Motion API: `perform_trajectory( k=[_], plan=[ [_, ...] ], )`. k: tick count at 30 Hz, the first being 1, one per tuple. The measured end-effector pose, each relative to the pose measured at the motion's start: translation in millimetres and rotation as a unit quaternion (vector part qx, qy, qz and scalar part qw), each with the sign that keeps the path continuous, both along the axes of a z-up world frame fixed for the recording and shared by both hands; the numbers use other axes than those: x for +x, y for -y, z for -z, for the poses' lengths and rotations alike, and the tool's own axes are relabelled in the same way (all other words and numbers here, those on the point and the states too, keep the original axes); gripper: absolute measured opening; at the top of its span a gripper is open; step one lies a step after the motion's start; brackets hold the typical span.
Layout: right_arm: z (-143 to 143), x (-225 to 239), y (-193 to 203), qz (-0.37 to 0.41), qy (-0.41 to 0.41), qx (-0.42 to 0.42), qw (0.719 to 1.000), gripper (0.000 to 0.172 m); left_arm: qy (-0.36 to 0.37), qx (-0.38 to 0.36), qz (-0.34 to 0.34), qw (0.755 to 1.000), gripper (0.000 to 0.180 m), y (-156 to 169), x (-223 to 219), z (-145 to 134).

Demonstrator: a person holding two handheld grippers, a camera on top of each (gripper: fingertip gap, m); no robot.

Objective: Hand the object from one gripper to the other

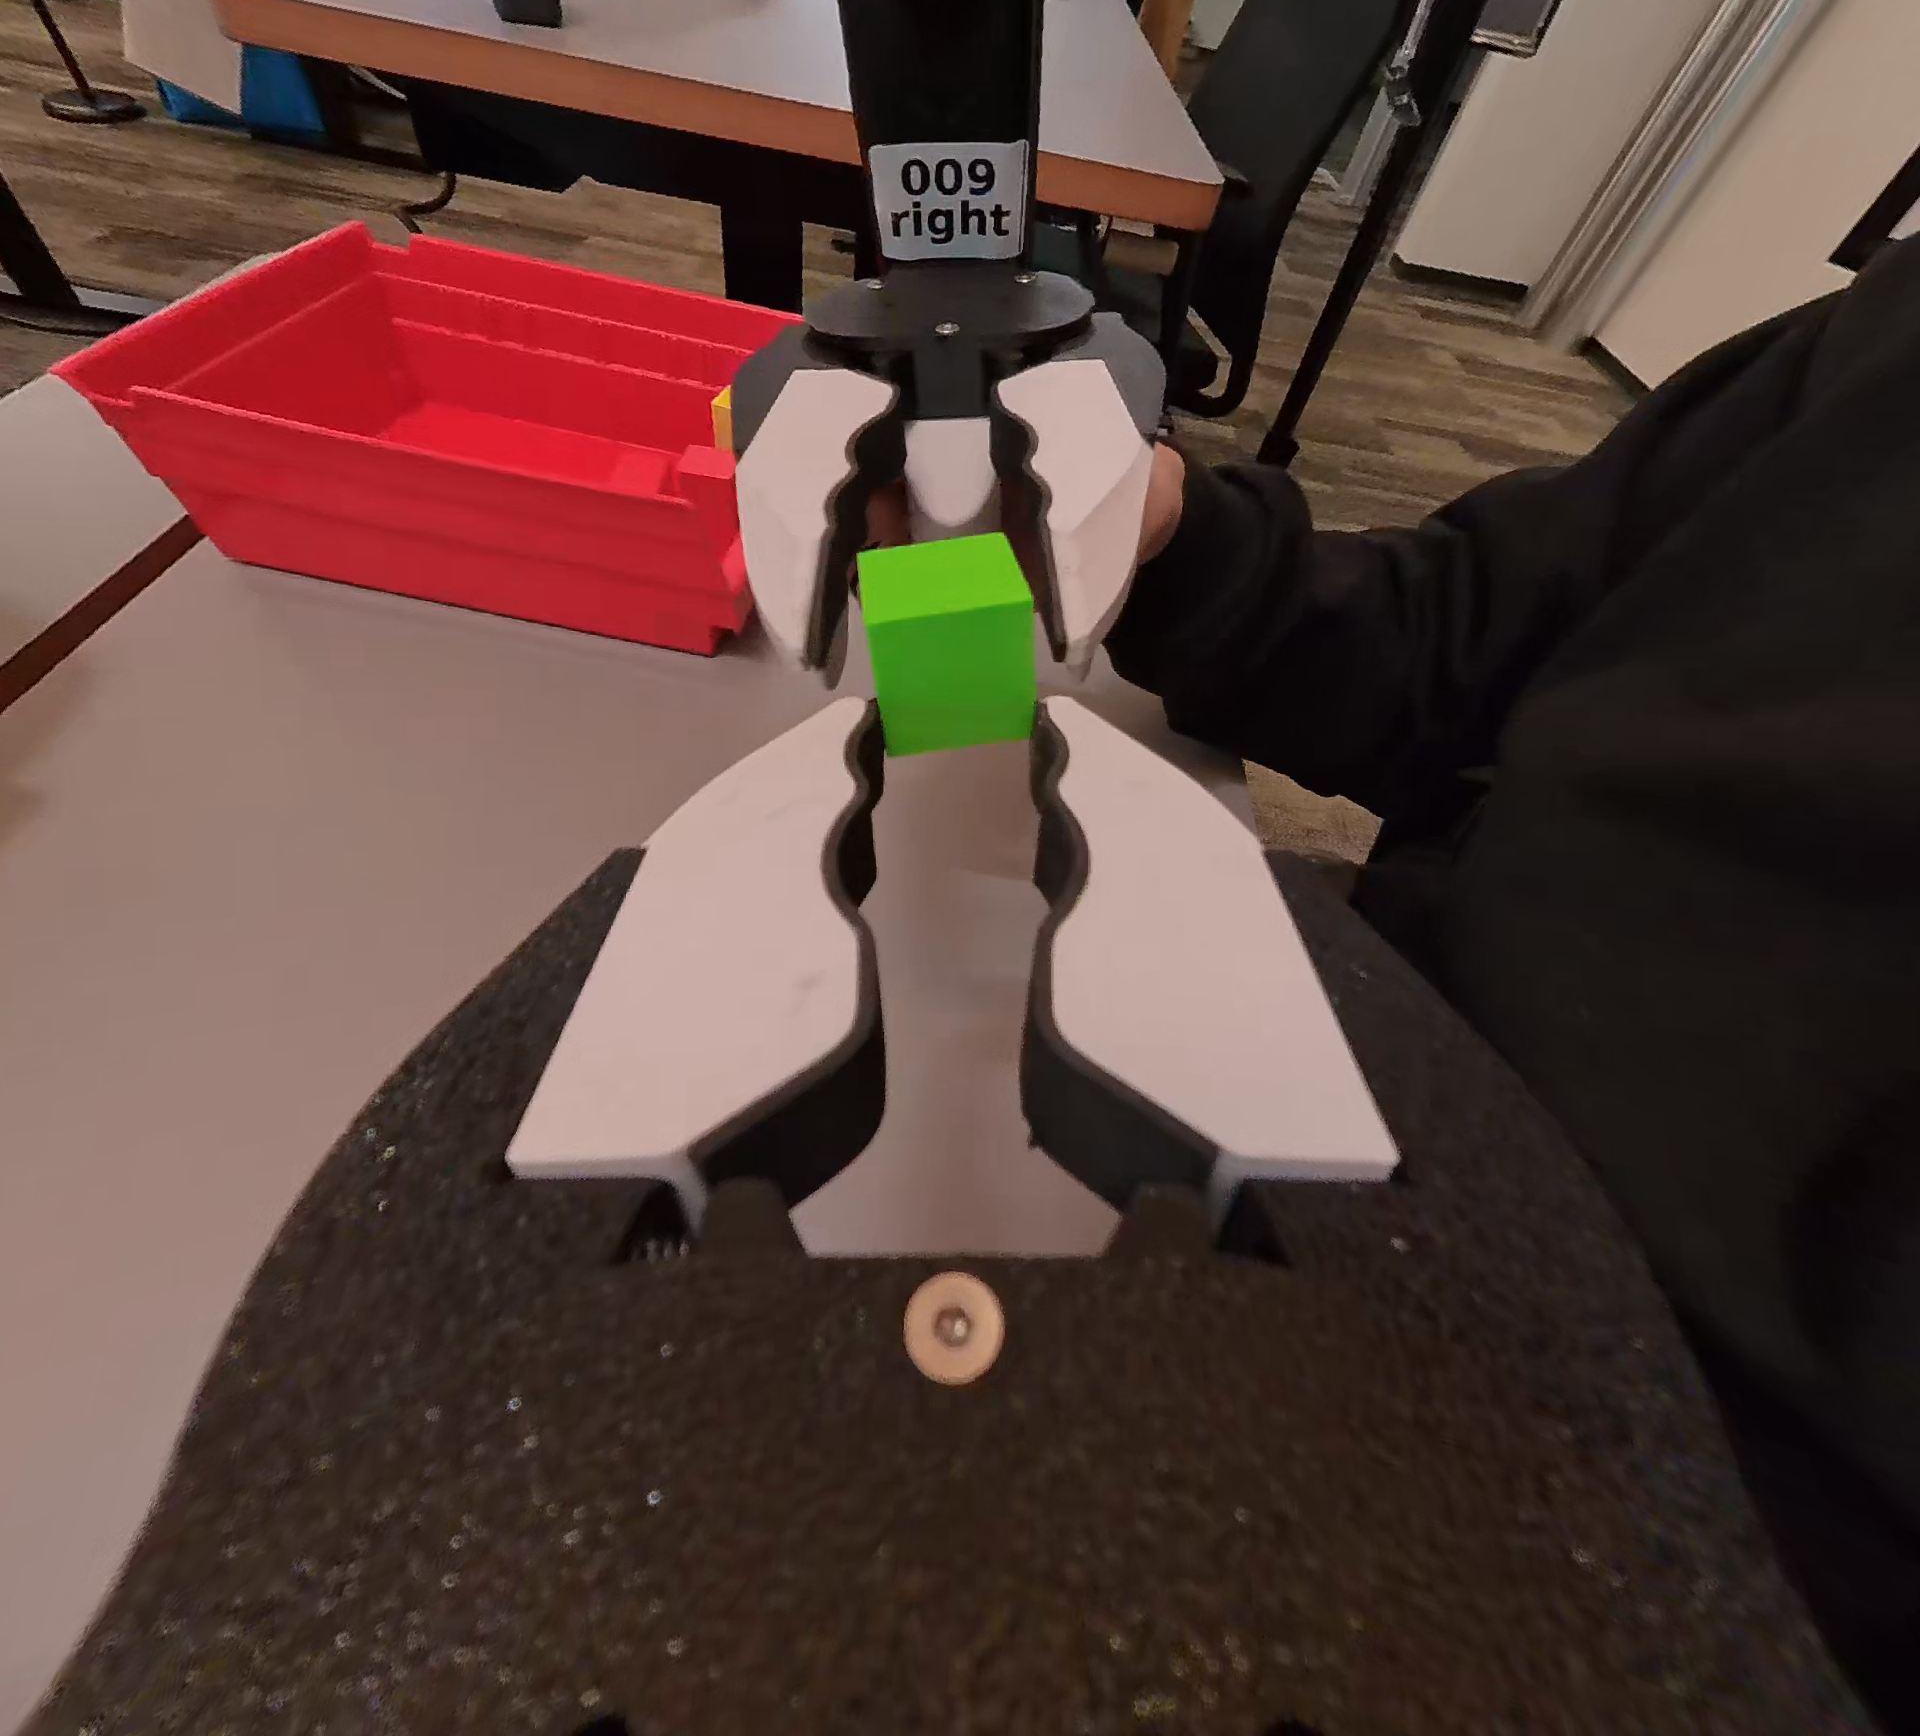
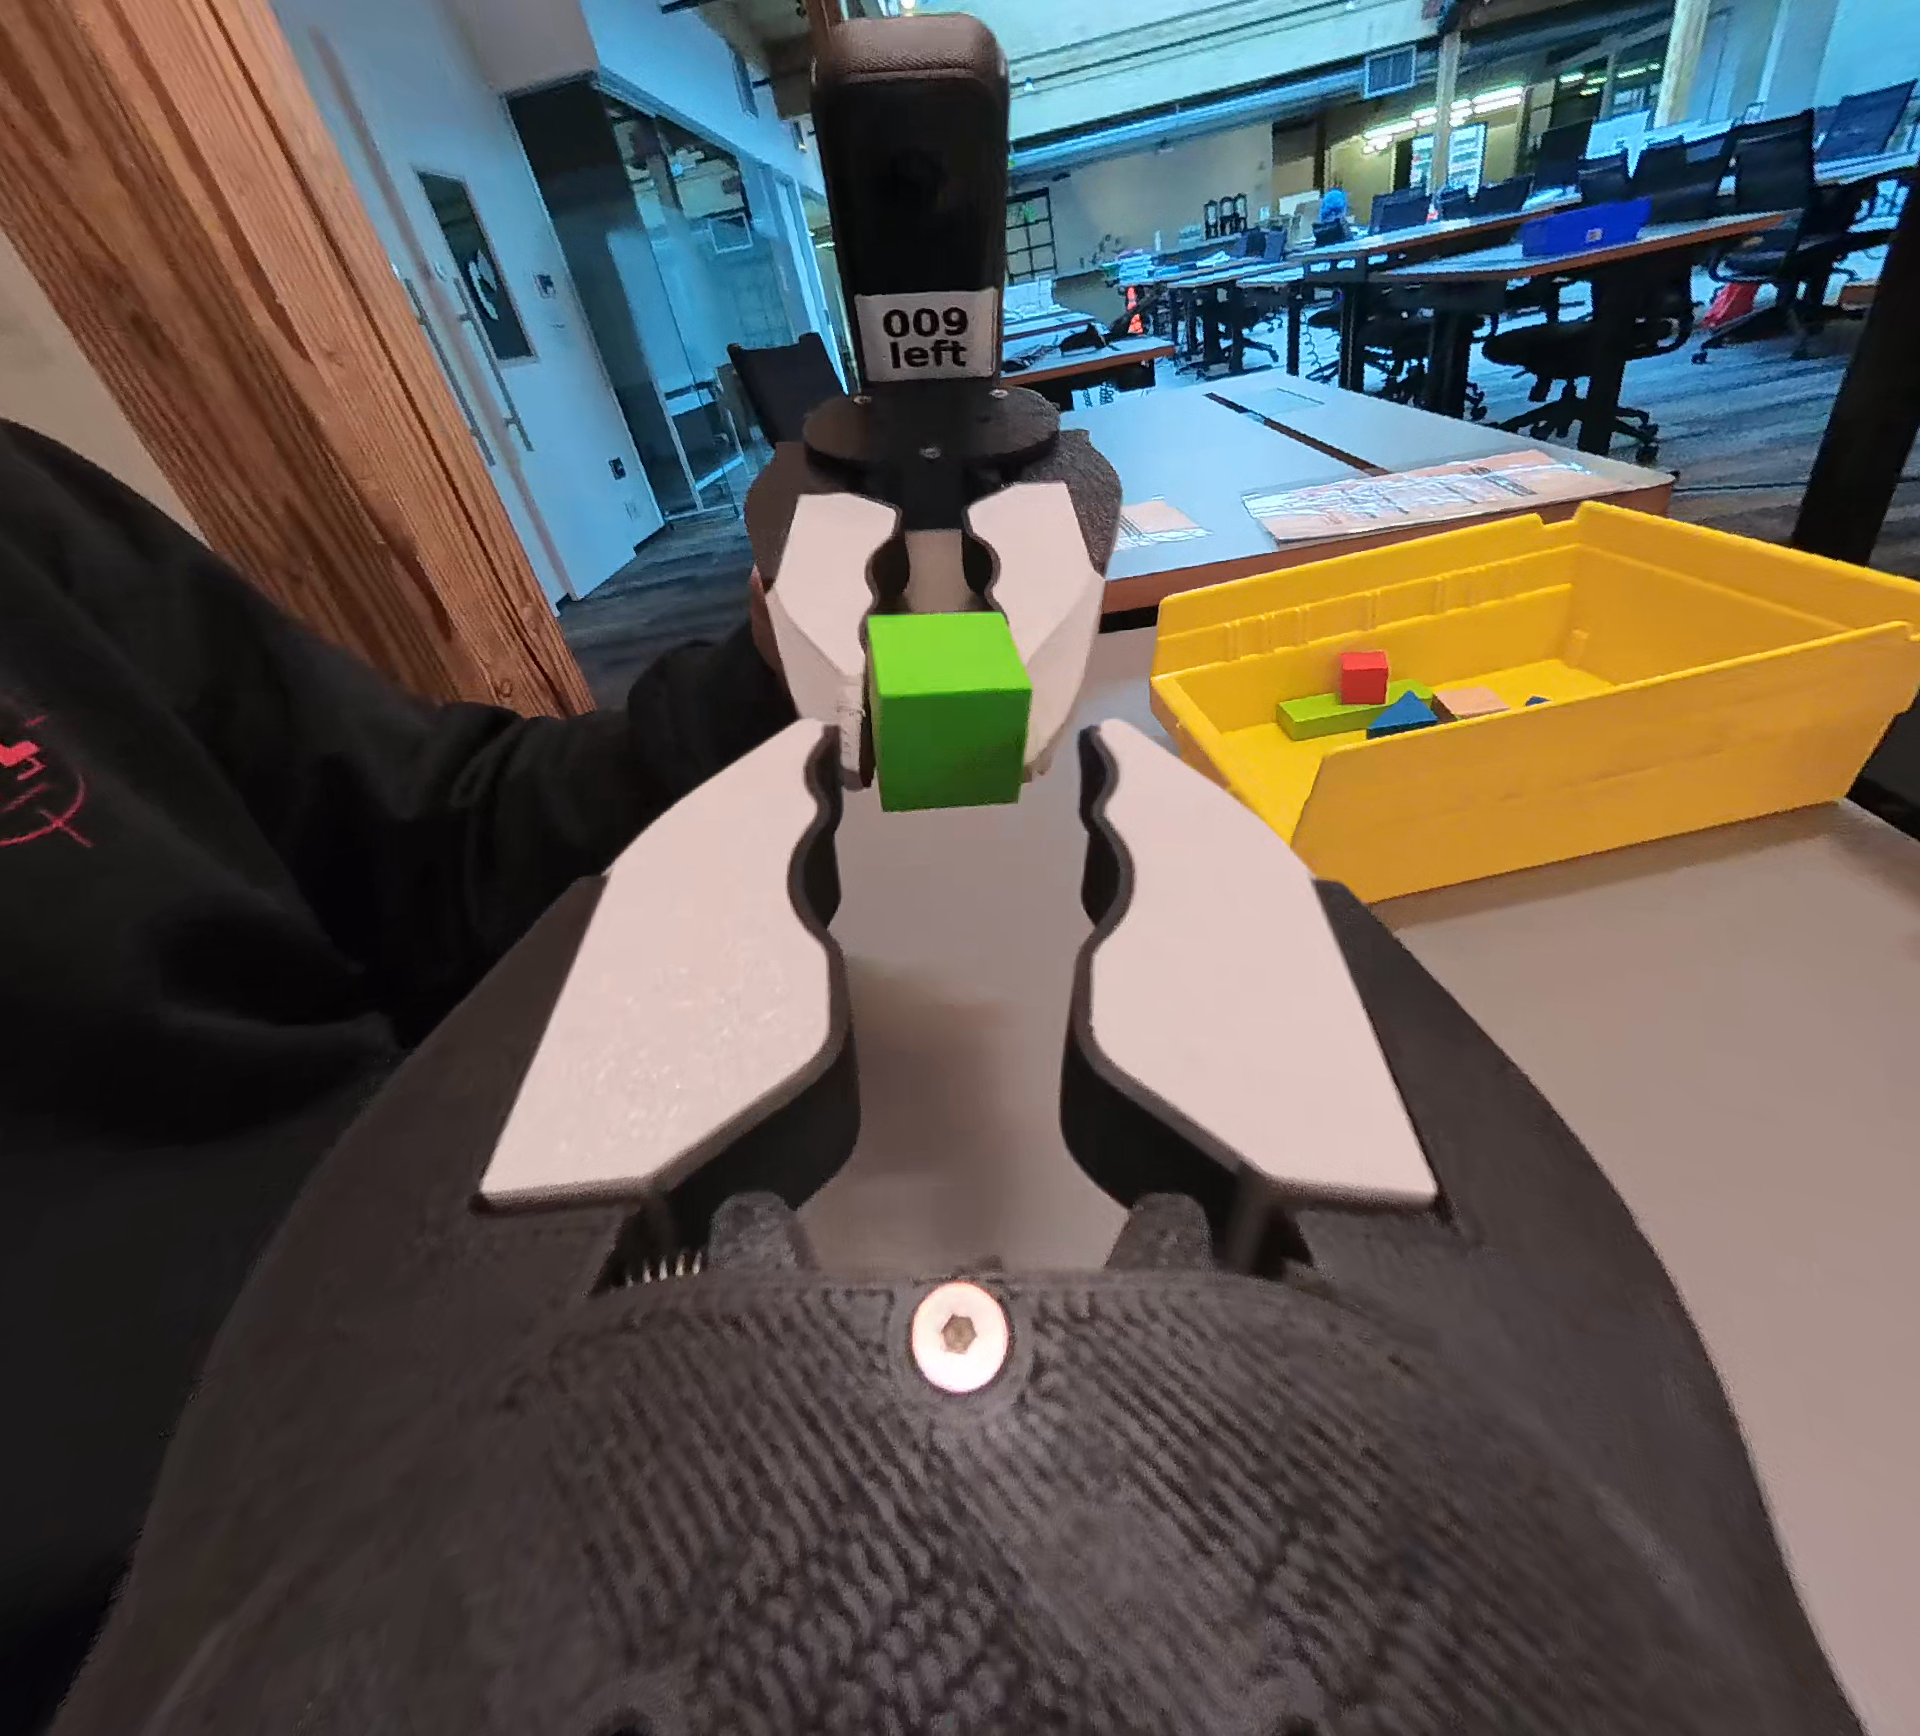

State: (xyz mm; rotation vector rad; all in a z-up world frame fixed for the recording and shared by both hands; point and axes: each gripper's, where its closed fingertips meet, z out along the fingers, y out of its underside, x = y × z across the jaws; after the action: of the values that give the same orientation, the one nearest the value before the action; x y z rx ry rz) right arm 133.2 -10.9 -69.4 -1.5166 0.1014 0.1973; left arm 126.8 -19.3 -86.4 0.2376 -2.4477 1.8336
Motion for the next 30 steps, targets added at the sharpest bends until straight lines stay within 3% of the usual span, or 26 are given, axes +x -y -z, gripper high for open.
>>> perform_trajectory(
  k=[4, 7, 10, 12, 15, 18, 20, 24, 30],
  plan=[
    [1, -1, -1, -0.008, 0.007, 0.005, 1.000, 0.028, -0.004, 0.011, 0.001, 1.000, 0.026, 5, 0, 6],
    [0, 1, 1, 0.004, 0.014, 0.001, 1.000, 0.028, -0.004, -0.001, -0.014, 1.000, 0.026, 6, 4, 5],
    [-6, 22, 17, 0.069, 0.031, 0.001, 0.997, 0.028, 0.003, 0.018, -0.066, 0.998, 0.038, 0, 20, 12],
    [-9, 53, 47, 0.157, 0.020, -0.001, 0.987, 0.028, 0.013, 0.043, -0.107, 0.993, 0.044, -8, 32, 19],
    [6, 108, 121, 0.319, -0.011, -0.038, 0.947, 0.028, 0.035, 0.071, -0.164, 0.983, 0.049, -22, 47, 24],
    [39, 148, 212, 0.483, -0.038, -0.114, 0.868, 0.028, 0.046, 0.077, -0.192, 0.977, 0.049, -34, 53, 24],
    [56, 159, 261, 0.550, -0.053, -0.153, 0.819, 0.028, 0.050, 0.082, -0.205, 0.974, 0.049, -43, 57, 25],
    [81, 171, 313, 0.611, -0.053, -0.227, 0.757, 0.028, 0.049, 0.079, -0.213, 0.973, 0.048, -57, 62, 27],
    [123, 203, 338, 0.583, -0.085, -0.397, 0.704, 0.028, 0.034, 0.073, -0.229, 0.970, 0.048, -76, 72, 33]
  ],
)
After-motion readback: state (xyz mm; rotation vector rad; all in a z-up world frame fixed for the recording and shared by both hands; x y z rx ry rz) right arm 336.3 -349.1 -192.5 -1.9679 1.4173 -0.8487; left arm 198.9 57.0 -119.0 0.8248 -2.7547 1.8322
